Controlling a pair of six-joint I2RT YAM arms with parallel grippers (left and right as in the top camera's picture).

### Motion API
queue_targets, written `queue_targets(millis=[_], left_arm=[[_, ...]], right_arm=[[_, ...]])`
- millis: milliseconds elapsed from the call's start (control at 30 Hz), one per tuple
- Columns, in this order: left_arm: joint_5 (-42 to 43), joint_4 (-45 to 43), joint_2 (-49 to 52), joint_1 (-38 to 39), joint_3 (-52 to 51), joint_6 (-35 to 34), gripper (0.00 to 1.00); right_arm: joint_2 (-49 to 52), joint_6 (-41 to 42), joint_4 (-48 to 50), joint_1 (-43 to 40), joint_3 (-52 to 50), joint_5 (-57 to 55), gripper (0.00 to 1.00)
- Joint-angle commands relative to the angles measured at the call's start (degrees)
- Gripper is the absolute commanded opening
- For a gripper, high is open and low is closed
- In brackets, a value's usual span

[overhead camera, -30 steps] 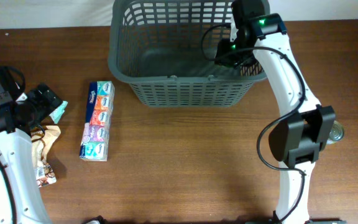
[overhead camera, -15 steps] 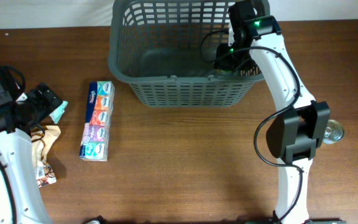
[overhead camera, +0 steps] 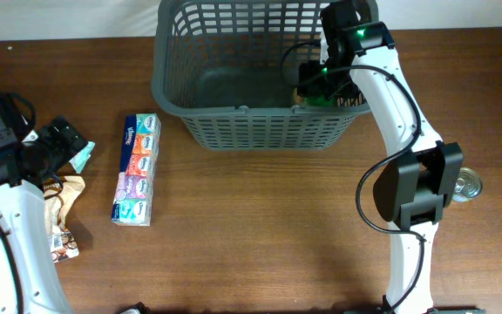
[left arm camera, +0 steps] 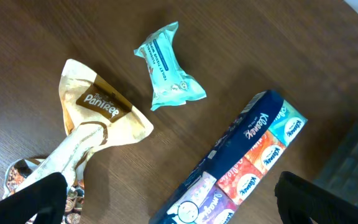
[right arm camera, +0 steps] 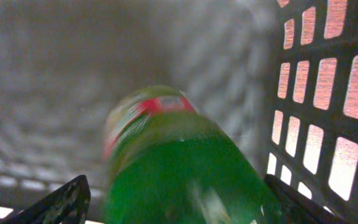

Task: Pack container
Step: 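Lower the jar into the basket and open the right gripper, then raise the right gripper out of the basket and move right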

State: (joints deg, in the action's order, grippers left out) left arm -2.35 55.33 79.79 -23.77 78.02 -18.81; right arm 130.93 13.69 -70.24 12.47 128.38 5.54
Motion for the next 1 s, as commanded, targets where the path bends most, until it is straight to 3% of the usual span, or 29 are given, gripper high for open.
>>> queue_targets(millis=[0, 333, 533, 867, 967], left_arm=[[-0.4, 0.0, 0.0, -0.3, 0.8, 0.5, 1.00], [-0.4, 0.0, 0.0, -0.3, 0.8, 0.5, 1.00], [-0.4, 0.0, 0.0, -0.3, 0.8, 0.5, 1.00], [-0.4, 0.0, 0.0, -0.3, 0.8, 0.5, 1.00], [-0.4, 0.0, 0.0, -0.3, 0.8, 0.5, 1.00]], right_arm=[[-0.3, 0.3, 0.0, 0.3, 1.2, 0.3, 0.81], [-0.3, 0.1, 0.2, 0.3, 2.4, 3.3, 0.83], [-0.4, 0.1, -1.1, 0.3, 9.6, 7.6, 0.83], [-0.6, 0.1, -12.1, -0.6, 40.6, 9.6, 0.88], [-1.6, 0.1, -16.5, -2.7, 49.1, 8.6, 0.95]])
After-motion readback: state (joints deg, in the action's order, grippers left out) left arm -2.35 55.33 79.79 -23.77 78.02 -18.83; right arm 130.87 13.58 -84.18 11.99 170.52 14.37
